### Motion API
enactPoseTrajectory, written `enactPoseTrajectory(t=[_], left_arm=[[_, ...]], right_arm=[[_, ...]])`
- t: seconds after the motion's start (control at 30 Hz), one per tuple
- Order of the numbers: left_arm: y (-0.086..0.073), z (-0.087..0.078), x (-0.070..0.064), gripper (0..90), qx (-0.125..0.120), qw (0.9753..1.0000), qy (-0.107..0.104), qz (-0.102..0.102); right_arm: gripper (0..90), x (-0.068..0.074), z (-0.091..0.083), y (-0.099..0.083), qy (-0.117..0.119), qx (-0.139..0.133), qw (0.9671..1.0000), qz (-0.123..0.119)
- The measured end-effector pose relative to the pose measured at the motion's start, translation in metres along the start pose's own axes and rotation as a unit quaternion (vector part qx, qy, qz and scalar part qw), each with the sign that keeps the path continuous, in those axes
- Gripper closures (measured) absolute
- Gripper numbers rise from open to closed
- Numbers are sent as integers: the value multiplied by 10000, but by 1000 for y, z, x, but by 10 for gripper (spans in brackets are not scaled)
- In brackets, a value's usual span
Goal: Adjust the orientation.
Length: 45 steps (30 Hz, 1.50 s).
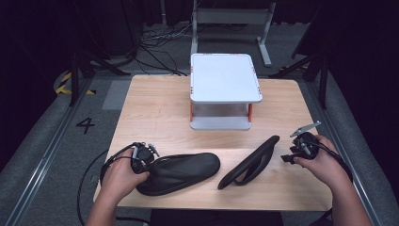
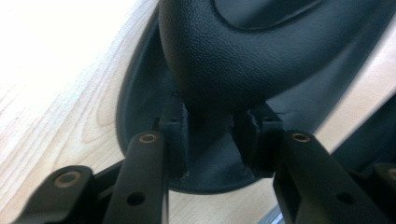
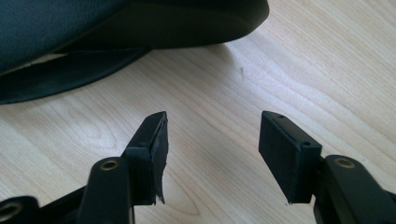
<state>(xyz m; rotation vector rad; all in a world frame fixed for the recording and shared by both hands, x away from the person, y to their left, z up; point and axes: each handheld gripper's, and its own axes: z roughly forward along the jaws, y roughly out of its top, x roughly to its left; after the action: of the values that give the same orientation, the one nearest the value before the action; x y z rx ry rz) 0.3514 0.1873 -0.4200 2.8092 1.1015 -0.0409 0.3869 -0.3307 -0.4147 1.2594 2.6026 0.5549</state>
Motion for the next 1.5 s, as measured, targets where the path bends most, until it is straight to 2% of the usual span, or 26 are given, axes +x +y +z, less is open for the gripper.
enactPoseTrajectory(t=[0.07, 0.13, 0.2, 0.33, 0.37, 0.4, 0.43, 0.47, 0.5, 0.53, 0.6, 0.63, 0.67, 0.73, 0.77, 0.83, 0.87, 0.93, 1.03, 1.1, 1.17, 1.2, 1.23, 1.3, 1.43, 1.5], left_arm=[[2, -1, 1, 718, -38, 9999, 136, 49], [4, -6, 4, 826, -237, 9992, 318, -38], [8, -11, 11, 841, -467, 9981, 401, -79], [20, -10, 16, 841, -544, 9962, 675, 49], [30, -8, 22, 838, -722, 9940, 817, 100], [30, -8, 22, 841, -722, 9940, 817, 100], [40, -8, 30, 898, -911, 9909, 990, -17], [40, -8, 30, 900, -911, 9909, 990, -17], [48, -9, 36, 900, -1226, 9858, 1129, -174], [51, -9, 37, 898, -1323, 9854, 1051, -210], [53, -9, 37, 787, -1349, 9840, 1136, -255], [54, -10, 37, 739, -1416, 9816, 1210, -417], [54, -10, 37, 721, -1416, 9816, 1210, -417], [49, -18, 36, 539, -1642, 9760, 1060, -956], [47, -21, 35, 428, -1772, 9737, 939, -1080], [42, -26, 32, 357, -2066, 9657, 679, -1417], [39, -30, 29, 309, -2256, 9584, 614, -1634], [40, -32, 19, 209, -2463, 9494, 510, -1881], [47, -27, 8, 180, -2617, 9417, 75, -2114], [50, -23, 6, 180, -2586, 9415, 9, -2161], [59, -13, 1, 182, -2373, 9465, 11, -2187], [62, -8, -1, 186, -2301, 9475, 49, -2219], [65, -5, -2, 164, -2175, 9497, 217, -2240], [68, -1, -2, 164, -2007, 9511, 407, -2313], [66, 2, -4, 146, -2021, 9481, 475, -2410], [65, 2, -2, 148, -2030, 9485, 390, -2400]], right_arm=[[436, 0, 1, -1, 12, 15, 10000, -4], [437, 0, 1, -3, 0, 37, 10000, 20], [437, 0, 1, -5, 0, 40, 10000, 45], [437, 0, 1, -12, -20, 92, 9999, 115], [437, 0, 1, -13, -13, 94, 9999, 138], [437, 0, 1, -13, -13, 94, 9999, 138], [437, -1, 0, -18, -29, 113, 9997, 195], [437, -1, 0, -18, -29, 113, 9997, 195], [437, -2, 0, -22, -66, 125, 9996, 257], [436, -3, -1, -24, -69, 138, 9995, 270], [436, -3, -2, -29, -86, 153, 9994, 309], [436, -3, -3, -31, -87, 141, 9994, 318], [436, -3, -4, -33, -94, 146, 9992, 358], [436, -5, -6, -37, -139, 147, 9990, 401], [435, -5, -7, -38, -162, 142, 9989, 416], [434, -5, -8, -39, -191, 144, 9988, 420], [434, -5, -9, -39, -191, 139, 9989, 416], [434, -5, -9, -37, -179, 112, 9990, 404], [433, -4, -6, -34, -173, 137, 9991, 350], [432, -4, -5, -33, -160, 148, 9992, 334], [426, -2, -2, -31, -102, 155, 9995, 246], [426, -1, -1, -30, -83, 165, 9996, 190], [426, 0, -1, -30, -76, 186, 9996, 176], [425, 0, -2, -30, -83, 154, 9997, 168], [425, -1, -2, -31, -124, 140, 9997, 164], [424, -2, -3, -32, -153, 149, 9996, 171]])
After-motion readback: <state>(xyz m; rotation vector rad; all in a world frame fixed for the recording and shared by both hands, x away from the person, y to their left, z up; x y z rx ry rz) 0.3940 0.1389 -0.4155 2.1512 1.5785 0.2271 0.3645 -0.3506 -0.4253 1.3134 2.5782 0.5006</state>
